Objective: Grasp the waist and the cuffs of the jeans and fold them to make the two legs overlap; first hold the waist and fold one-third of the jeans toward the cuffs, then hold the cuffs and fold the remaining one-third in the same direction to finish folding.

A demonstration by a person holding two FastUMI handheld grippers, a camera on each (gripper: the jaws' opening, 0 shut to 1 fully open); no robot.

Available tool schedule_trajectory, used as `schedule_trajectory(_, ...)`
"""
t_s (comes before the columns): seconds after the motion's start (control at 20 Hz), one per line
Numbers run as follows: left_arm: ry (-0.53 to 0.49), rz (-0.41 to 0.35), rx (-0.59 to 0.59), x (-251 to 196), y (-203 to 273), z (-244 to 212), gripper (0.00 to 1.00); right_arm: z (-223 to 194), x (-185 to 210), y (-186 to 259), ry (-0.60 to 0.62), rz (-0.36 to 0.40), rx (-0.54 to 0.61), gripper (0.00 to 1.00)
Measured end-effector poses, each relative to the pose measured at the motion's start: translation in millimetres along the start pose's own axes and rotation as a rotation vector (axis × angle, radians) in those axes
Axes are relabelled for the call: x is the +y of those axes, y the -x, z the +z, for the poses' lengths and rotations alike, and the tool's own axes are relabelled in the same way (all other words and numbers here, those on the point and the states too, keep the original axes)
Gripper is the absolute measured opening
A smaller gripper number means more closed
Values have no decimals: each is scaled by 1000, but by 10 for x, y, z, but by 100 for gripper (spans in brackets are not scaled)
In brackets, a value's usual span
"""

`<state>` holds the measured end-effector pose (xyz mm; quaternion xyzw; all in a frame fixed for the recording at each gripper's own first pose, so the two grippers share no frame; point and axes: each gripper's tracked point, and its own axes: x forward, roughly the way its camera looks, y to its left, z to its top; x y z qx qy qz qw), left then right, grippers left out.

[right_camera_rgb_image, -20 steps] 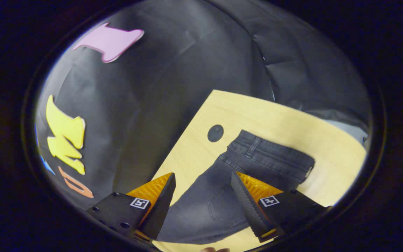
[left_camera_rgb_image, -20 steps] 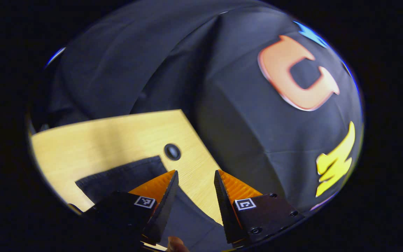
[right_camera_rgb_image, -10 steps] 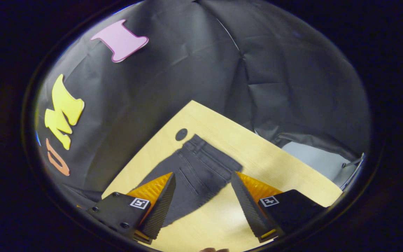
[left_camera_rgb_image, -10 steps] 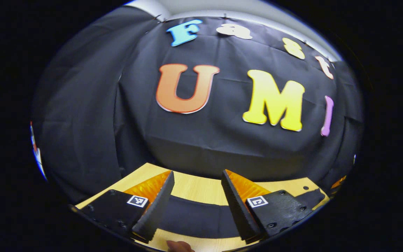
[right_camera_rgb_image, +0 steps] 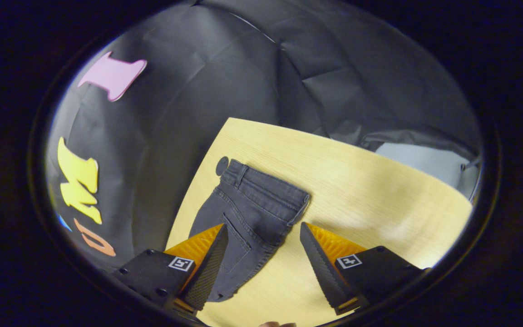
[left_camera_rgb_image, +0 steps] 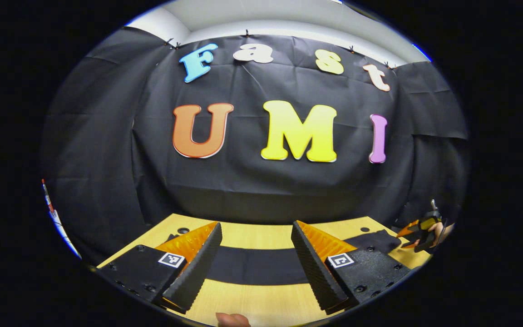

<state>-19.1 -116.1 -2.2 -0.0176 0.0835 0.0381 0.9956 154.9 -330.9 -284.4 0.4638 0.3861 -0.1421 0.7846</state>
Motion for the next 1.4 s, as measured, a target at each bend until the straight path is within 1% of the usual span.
schedule_trajectory(0.25, -42, -48, 46, -179, 172, -55, 98, -29, -54, -236, -93, 8, 13, 98)
schedule_trajectory(0.35, -55, -50, 66, -169, 191, -87, 99, -23, -4, -271, -128, 42, 11, 98)
schedule_trajectory(0.4, -59, -49, 69, -166, 198, -81, 99, -30, 16, -295, -139, 54, 13, 91)
schedule_trajectory(0.45, -61, -48, 69, -172, 201, -71, 99, -37, -1, -287, -145, 60, 13, 90)
schedule_trajectory(0.5, -62, -50, 70, -179, 203, -61, 99, -60, -49, -315, -143, 42, 25, 94)
schedule_trajectory(0.55, -64, -51, 73, -179, 212, -62, 99, -131, -111, -380, -143, 14, 42, 81)
schedule_trajectory(0.6, -69, -53, 77, -179, 215, -69, 99, -164, -112, -431, -166, 20, 58, 66)
schedule_trajectory(0.65, -74, -55, 81, -176, 223, -79, 99, -126, -146, -478, -195, 13, 47, 50)
schedule_trajectory(0.7, -76, -58, 89, -177, 230, -88, 99, -157, -152, -502, -217, 23, 44, 35)
schedule_trajectory(0.75, -72, -60, 95, -175, 234, -102, 99, -125, -142, -449, -224, 35, 37, 19)
schedule_trajectory(0.85, -61, -66, 100, -181, 240, -93, 99, -113, -151, -434, -217, 19, 20, 6)
schedule_trajectory(0.9, -58, -64, 104, -176, 240, -100, 99, -137, -150, -458, -197, 3, 27, 1)
schedule_trajectory(1.05, -53, -64, 113, -177, 250, -117, 99, -118, -78, -383, -94, -64, -10, 1)
schedule_trajectory(1.15, -47, -71, 120, -184, 254, -150, 98, -79, 41, -325, 3, -88, -56, 1)
schedule_trajectory(1.2, -44, -68, 130, -167, 260, -183, 98, -52, 88, -257, 55, -92, -80, 1)
schedule_trajectory(1.4, -6, -54, 166, -106, 394, -337, 99, -11, 546, 30, 286, -75, -182, 1)
